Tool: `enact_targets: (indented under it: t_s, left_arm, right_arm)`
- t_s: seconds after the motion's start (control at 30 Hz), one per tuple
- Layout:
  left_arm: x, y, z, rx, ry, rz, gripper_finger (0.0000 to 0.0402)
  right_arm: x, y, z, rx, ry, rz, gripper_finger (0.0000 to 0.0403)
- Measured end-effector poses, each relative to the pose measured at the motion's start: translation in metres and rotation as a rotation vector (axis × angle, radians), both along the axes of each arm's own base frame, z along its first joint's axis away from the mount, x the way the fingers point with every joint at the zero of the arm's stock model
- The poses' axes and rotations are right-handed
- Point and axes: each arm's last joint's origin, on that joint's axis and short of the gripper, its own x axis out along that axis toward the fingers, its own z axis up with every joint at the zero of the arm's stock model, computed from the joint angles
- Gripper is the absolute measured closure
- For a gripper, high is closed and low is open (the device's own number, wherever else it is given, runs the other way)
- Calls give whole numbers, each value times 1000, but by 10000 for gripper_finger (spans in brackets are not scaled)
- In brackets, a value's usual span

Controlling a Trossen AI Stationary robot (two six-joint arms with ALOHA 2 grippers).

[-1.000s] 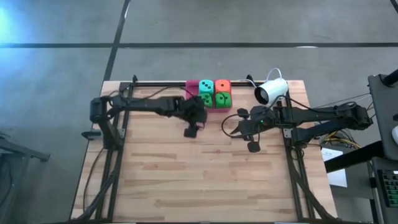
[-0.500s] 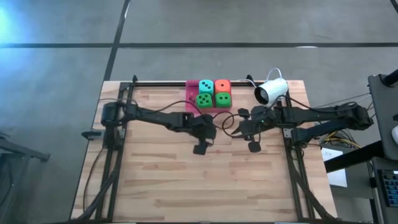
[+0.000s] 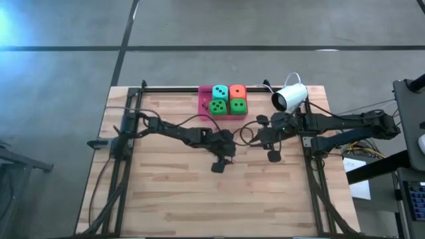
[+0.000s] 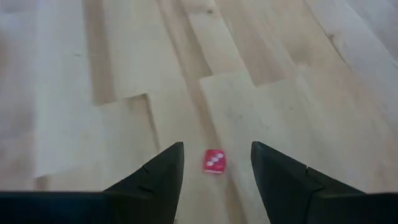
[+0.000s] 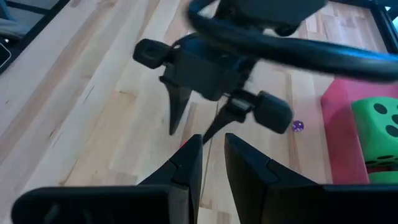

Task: Pick & Place Dice
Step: Put the small red dice into the the pink bin

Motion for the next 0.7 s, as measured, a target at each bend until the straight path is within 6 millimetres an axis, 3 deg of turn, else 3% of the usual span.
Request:
enact_targets:
  t_s: [0.43,0.7]
  left_arm:
    - [5,-6,-34,-2,35,-12,239]
    - [6,-6,-36,2,37,-12,269]
  right_arm:
    - [0,0,0,-6,-6,4,339]
    - [0,0,0,-7,-6,4,339]
